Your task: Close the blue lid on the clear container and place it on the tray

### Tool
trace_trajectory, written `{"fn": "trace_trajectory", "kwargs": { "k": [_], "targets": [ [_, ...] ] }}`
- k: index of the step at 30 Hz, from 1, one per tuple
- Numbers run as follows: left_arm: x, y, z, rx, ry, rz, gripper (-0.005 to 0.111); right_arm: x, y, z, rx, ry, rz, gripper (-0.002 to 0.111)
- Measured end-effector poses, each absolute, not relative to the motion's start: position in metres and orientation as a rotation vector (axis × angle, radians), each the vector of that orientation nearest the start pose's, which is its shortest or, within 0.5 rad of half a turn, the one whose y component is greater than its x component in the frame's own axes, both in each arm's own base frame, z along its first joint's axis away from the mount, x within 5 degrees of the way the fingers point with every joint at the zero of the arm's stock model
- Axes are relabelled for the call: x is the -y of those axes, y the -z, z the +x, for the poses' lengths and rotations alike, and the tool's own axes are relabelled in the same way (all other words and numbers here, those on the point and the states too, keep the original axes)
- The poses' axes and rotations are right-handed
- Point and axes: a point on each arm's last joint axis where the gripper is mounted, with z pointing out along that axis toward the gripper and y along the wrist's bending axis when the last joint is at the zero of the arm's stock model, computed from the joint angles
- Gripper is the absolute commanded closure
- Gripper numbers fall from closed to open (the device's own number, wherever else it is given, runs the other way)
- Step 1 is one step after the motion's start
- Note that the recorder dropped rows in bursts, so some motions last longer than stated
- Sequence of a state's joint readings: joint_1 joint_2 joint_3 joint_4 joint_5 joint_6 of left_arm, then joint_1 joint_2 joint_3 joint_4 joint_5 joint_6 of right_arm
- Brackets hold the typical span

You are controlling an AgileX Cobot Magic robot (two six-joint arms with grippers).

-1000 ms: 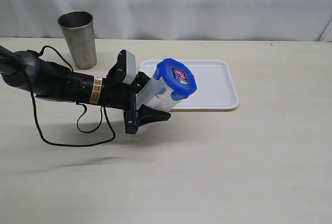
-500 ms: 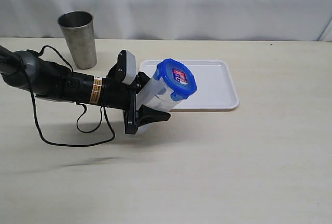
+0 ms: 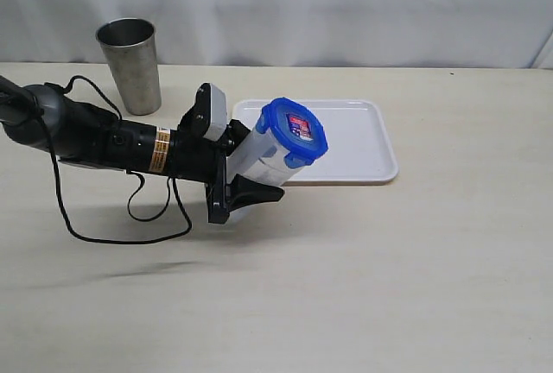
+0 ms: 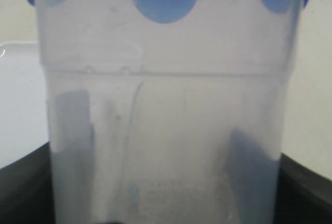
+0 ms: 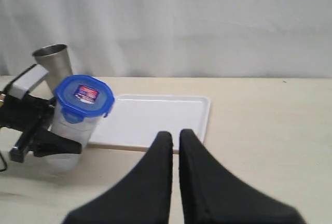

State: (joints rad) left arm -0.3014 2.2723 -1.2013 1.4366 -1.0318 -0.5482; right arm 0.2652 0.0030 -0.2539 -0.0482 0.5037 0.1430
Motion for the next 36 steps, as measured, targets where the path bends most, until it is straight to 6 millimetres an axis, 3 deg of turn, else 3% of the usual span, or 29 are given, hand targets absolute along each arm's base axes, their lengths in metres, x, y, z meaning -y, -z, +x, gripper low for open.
{"fn": "trace_trajectory", "kwargs": {
  "k": [8, 17, 36],
  "targets": [
    [0.194, -0.084, 0.362, -1.479, 0.888, 1.425, 0.107, -0.006, -0.222, 0.043, -1.831, -0.209, 0.021, 0.104],
    [0.194, -0.084, 0.362, -1.478, 0.889, 1.425, 0.107, -0.007, -0.179, 0.051, -1.906, -0.198, 0.036, 0.104],
    [0.194, -0.084, 0.362, -1.478, 0.889, 1.425, 0.107, -0.007, -0.182, 0.053, -1.845, -0.202, 0.037, 0.104]
  ]
}}
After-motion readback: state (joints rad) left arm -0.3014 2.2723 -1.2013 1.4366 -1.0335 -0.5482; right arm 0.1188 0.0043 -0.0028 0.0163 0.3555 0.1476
